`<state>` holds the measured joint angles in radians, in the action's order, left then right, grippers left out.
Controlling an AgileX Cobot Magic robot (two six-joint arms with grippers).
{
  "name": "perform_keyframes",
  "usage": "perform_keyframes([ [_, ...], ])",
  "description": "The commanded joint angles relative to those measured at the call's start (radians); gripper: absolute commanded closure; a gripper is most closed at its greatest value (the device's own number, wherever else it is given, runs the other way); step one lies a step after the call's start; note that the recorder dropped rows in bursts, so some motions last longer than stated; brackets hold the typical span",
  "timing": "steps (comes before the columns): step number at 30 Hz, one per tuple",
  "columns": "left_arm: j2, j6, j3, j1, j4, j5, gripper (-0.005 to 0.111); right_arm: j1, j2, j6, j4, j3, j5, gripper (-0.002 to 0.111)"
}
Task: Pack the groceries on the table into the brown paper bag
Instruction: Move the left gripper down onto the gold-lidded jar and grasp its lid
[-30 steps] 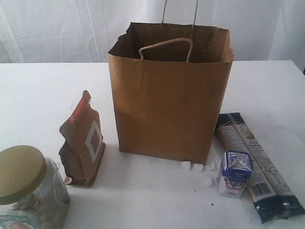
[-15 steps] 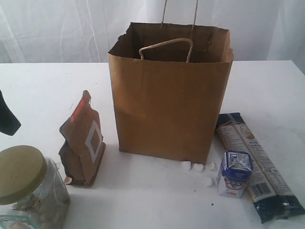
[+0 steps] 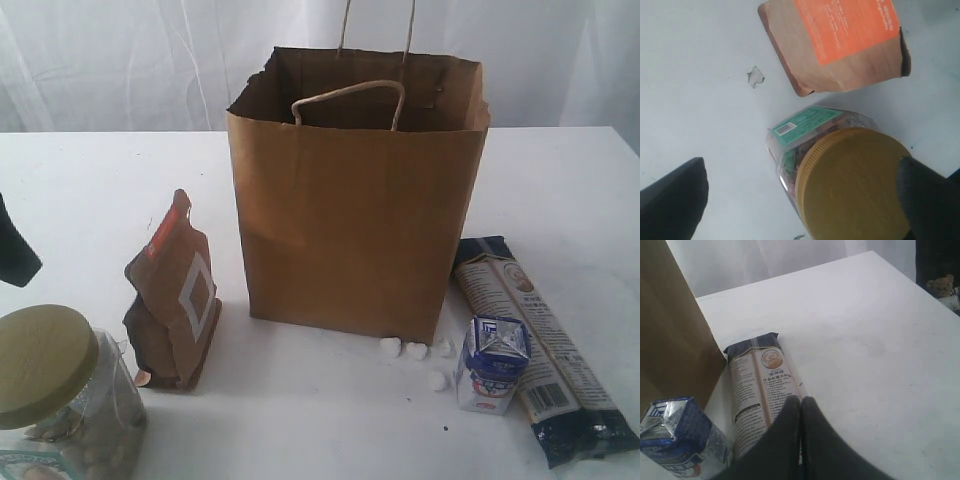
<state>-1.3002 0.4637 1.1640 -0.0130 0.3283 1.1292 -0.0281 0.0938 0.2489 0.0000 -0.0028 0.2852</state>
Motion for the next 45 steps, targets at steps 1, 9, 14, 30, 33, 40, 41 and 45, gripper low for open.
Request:
perform_keyframes([
  [1,0.003,0.001,-0.005,0.001,-0.046,0.092,0.002,-0.003,-0.005,0.000,0.000,0.003,-0.010,0.108],
  [9,-0.004,0.014,-0.006,0.001,0.081,0.092,0.002,-0.003,-0.005,0.000,0.000,0.003,-0.010,0.108],
  [14,-0.004,0.030,-0.009,-0.078,0.068,0.092,0.002,-0.003,-0.005,0.000,0.000,0.003,-0.010,0.108],
  [30,-0.004,0.052,-0.051,-0.478,-0.407,0.092,0.002,-0.003,-0.005,0.000,0.000,0.003,-0.010,0.108],
  [33,-0.004,0.052,-0.051,-0.478,-0.399,0.092,0.002,-0.003,-0.005,0.000,0.000,0.003,-0.010,0.108],
  [40,-0.004,0.069,-0.052,-0.478,-0.277,0.092,0.002,-0.003,-0.005,0.000,0.000,0.003,-0.010,0.108],
  [41,-0.004,0.080,-0.056,-0.478,-0.276,0.092,0.002,-0.003,-0.005,0.000,0.000,0.003,-0.010,0.108],
  [45,-0.004,0.121,-0.110,-0.478,-0.279,0.092,0.002,-0.003,-0.005,0.000,0.000,0.003,-0.010,0.108],
])
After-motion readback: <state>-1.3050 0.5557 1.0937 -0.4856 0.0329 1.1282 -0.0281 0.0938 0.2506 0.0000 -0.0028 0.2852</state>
